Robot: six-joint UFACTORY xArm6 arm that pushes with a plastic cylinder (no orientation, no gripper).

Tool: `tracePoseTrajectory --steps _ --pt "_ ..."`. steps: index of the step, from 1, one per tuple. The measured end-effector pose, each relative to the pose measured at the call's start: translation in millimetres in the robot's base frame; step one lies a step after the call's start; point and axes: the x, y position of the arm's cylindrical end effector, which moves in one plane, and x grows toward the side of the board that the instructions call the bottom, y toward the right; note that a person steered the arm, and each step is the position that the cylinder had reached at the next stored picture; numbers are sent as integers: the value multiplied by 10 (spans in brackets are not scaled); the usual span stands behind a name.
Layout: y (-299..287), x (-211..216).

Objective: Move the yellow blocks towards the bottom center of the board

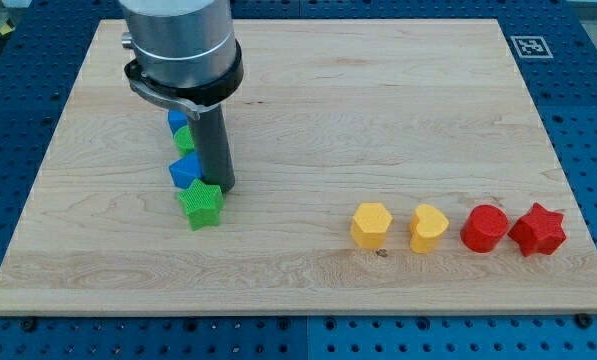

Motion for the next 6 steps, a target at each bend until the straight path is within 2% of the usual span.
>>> tracePoseTrajectory --steps 1,3,5,6 --pt "405 0" --pt "1575 28" --pt "2224 168" --pt "2370 266"
